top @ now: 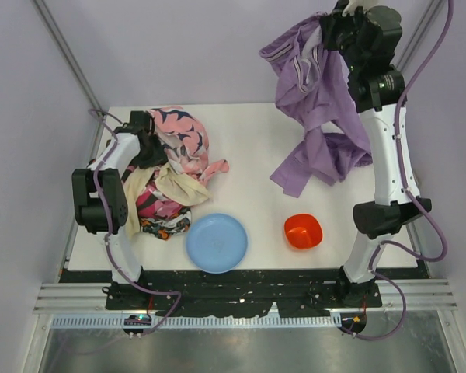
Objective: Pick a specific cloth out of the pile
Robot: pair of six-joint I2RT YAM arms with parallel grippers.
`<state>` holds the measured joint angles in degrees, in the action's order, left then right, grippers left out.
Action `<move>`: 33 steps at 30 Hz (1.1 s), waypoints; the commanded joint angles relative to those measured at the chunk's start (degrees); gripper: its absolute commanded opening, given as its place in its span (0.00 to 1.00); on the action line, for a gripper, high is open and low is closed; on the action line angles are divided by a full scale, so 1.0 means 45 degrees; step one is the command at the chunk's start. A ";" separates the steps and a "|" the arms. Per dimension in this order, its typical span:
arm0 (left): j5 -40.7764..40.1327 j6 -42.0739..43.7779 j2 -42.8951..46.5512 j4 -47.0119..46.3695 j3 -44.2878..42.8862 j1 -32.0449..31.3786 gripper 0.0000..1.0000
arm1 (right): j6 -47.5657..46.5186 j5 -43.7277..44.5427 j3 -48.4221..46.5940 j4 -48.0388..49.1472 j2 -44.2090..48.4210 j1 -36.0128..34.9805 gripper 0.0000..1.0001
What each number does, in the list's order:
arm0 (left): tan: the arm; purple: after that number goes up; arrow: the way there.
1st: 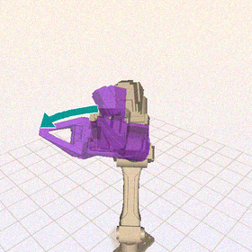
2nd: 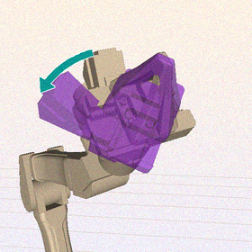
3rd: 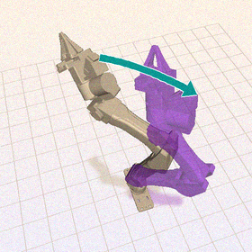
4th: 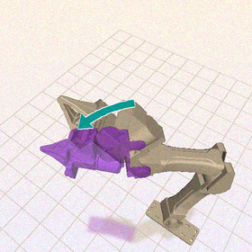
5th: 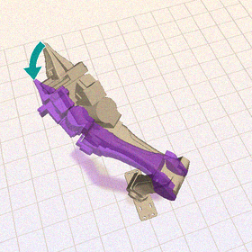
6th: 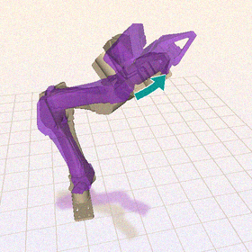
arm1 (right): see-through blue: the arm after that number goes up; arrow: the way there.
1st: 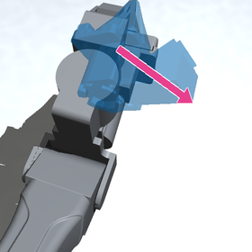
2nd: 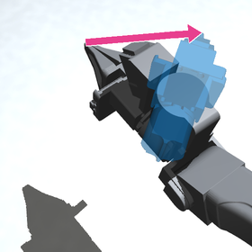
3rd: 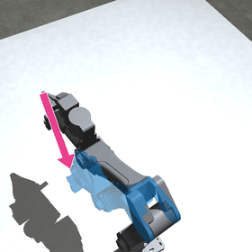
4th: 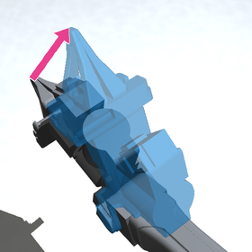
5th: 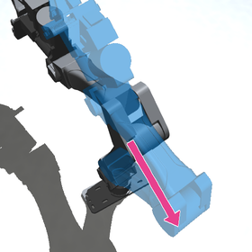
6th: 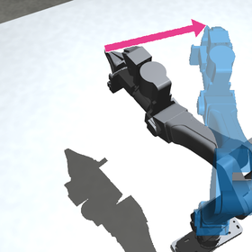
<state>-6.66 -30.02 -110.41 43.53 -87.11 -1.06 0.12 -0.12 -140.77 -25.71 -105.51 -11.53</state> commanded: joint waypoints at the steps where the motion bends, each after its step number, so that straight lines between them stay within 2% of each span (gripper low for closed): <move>1: 0.0072 0.0030 0.0707 0.0250 0.0510 0.0177 0.70 | -0.0279 0.1544 0.0752 0.1066 0.0381 0.0199 0.05; 5: 0.0365 0.0070 0.1331 -0.0043 0.0939 0.0177 0.74 | -0.0594 0.3634 0.3657 0.1806 0.0927 0.0413 0.05; 10: 0.1009 0.0128 0.2619 -0.0746 0.1759 0.0158 0.83 | 0.0383 0.3583 0.7077 0.2723 0.2020 0.1487 0.05; 13: 0.0758 0.0265 0.3381 -0.0787 0.1819 -0.0465 0.99 | -0.0316 0.2570 1.0196 0.4206 0.2918 0.1488 0.10; 14: 0.0505 0.0362 0.3654 -0.0709 0.1761 -0.0738 1.00 | -0.0397 0.2237 1.0672 0.4365 0.3036 0.1488 0.16; 17: -0.0199 0.0616 0.4376 -0.0201 0.1468 -0.1481 1.00 | -0.0067 0.2174 1.2720 0.4601 0.3291 0.1527 0.25; 20: -0.0493 0.0597 0.5469 -0.0024 0.1603 -0.1951 1.00 | -0.0085 0.1865 1.3585 0.3650 0.3214 0.1527 0.35; 22: -0.0493 0.0519 0.6308 -0.0122 0.1992 -0.2224 1.00 | -0.0202 0.1145 1.3393 0.2326 0.2805 0.1585 0.62; 23: -0.0532 0.0538 0.6893 -0.0180 0.2304 -0.2380 1.00 | -0.0048 0.1159 1.3314 0.1987 0.2629 0.1624 0.81; 25: -0.0785 0.0519 0.7715 -0.0103 0.2812 -0.2654 1.00 | 0.1044 0.1528 1.3507 0.1437 0.2802 0.1819 0.90; 27: -0.1427 0.0519 0.8439 0.0131 0.3281 -0.3063 1.00 | 0.1982 0.1647 1.4034 0.1651 0.3387 0.2131 0.96; 31: -0.2095 0.0246 0.9922 0.0250 0.4589 -0.3591 1.00 | 0.2766 0.3029 1.4699 0.1593 0.4871 0.2734 0.95; 33: -0.1901 0.0110 1.0664 -0.0062 0.5467 -0.3806 1.00 | 0.2728 0.2958 1.5323 0.1807 0.5769 0.2971 0.95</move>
<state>-12.71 -28.27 -66.96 43.44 -68.07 -16.56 8.47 9.41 -74.39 -19.05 -89.27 -0.47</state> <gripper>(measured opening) 0.994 0.954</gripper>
